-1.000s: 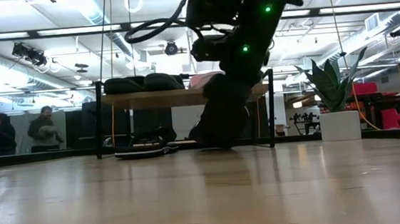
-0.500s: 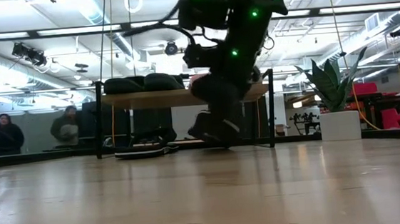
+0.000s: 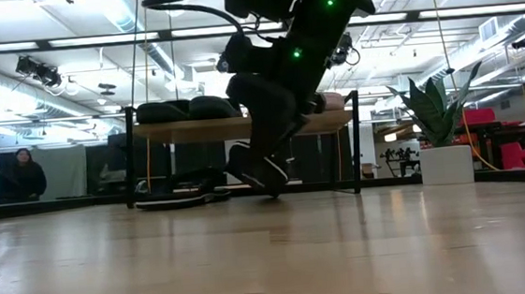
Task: Pick and place slides into the shelf
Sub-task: Move the black flip flop under the table
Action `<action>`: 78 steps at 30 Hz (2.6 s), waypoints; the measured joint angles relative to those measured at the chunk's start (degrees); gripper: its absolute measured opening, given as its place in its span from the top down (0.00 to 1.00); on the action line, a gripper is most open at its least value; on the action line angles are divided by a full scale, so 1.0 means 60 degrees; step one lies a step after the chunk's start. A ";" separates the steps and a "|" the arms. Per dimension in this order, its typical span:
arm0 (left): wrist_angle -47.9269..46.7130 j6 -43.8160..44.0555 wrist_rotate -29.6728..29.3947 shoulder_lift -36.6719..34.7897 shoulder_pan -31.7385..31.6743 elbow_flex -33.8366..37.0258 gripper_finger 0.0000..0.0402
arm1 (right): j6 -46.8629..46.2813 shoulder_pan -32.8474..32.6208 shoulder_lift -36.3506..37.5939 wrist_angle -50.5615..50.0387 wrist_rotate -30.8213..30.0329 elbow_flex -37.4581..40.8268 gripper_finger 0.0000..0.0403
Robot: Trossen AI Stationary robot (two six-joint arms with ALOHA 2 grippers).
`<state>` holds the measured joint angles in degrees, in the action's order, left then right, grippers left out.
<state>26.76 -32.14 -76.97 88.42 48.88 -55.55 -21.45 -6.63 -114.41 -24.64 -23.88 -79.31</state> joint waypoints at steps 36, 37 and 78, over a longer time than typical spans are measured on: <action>0.0186 -0.0131 -0.1330 -0.0144 -0.0306 0.0007 0.64 | 0.0007 -0.0267 0.0408 -0.0237 -0.0547 -0.0004 0.74; 0.0173 -0.0131 -0.1645 -0.0240 -0.0309 0.0007 0.66 | -0.0146 -0.0145 0.0408 -0.0230 -0.0405 -0.0004 0.77; -0.0945 -0.1009 -0.2175 -0.1614 -0.1392 0.0004 0.95 | 0.0657 0.1179 -0.0906 0.1490 0.0665 0.0539 0.99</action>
<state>21.09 -38.20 -90.02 78.74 40.53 -55.53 -17.51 0.44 -119.85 -15.70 -19.89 -76.07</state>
